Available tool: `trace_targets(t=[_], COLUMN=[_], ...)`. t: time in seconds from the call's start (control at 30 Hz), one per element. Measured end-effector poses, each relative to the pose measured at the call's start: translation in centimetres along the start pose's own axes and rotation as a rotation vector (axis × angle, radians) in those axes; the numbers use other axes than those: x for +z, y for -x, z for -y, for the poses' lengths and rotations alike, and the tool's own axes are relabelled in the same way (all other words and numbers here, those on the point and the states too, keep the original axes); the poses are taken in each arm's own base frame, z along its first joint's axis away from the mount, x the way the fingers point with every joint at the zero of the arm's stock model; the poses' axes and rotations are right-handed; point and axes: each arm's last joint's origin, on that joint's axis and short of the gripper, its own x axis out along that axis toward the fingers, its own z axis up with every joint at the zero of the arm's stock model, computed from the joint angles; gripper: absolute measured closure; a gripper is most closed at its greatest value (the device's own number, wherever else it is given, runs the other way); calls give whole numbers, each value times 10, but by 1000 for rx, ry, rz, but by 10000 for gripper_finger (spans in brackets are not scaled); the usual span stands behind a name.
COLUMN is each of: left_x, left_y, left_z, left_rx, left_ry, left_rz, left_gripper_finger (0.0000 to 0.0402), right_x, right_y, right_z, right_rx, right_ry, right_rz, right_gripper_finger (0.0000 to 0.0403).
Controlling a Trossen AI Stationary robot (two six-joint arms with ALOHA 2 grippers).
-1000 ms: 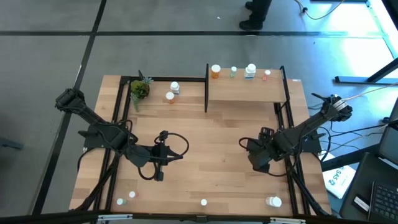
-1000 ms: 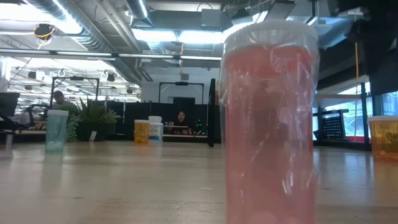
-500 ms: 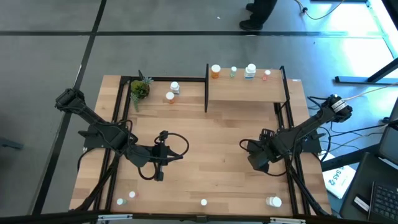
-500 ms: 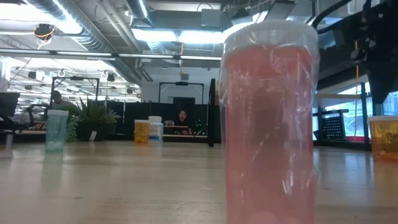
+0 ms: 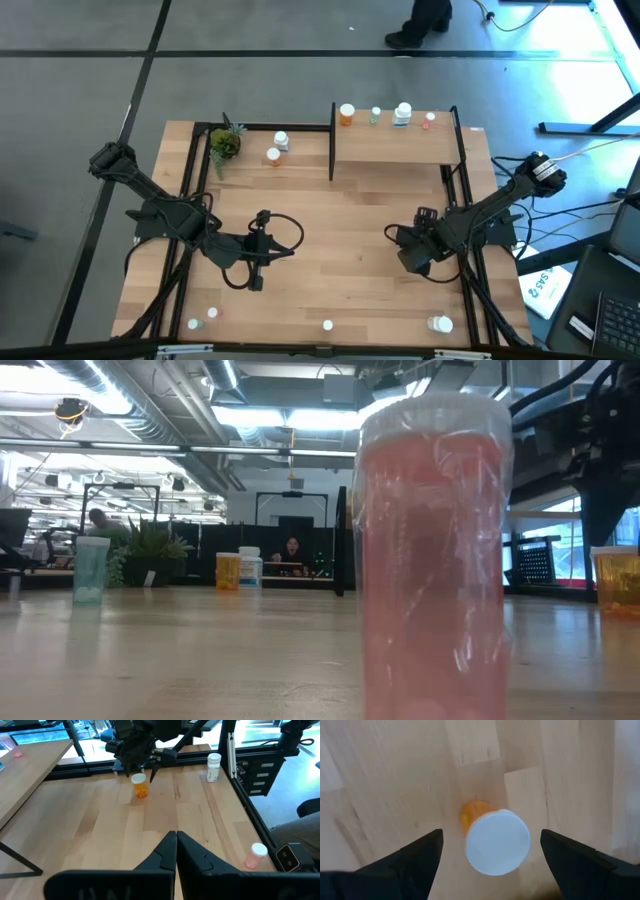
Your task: Pick and place medicine bottles onto shelf by color
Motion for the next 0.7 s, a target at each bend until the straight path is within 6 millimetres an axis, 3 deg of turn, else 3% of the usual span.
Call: trace_targets(t=[0.3, 0.7], left_x=[0, 0], left_y=[0, 0], left_z=[0, 0], left_rx=[0, 1], left_ry=[0, 0], left_rz=[0, 0], left_gripper_finger=[401, 401], right_x=[0, -7], right_y=[-1, -18], right_z=[1, 1], right_rx=[-10, -6], right_ry=[1, -26], right_rz=[1, 5], right_gripper_finger=[66, 66])
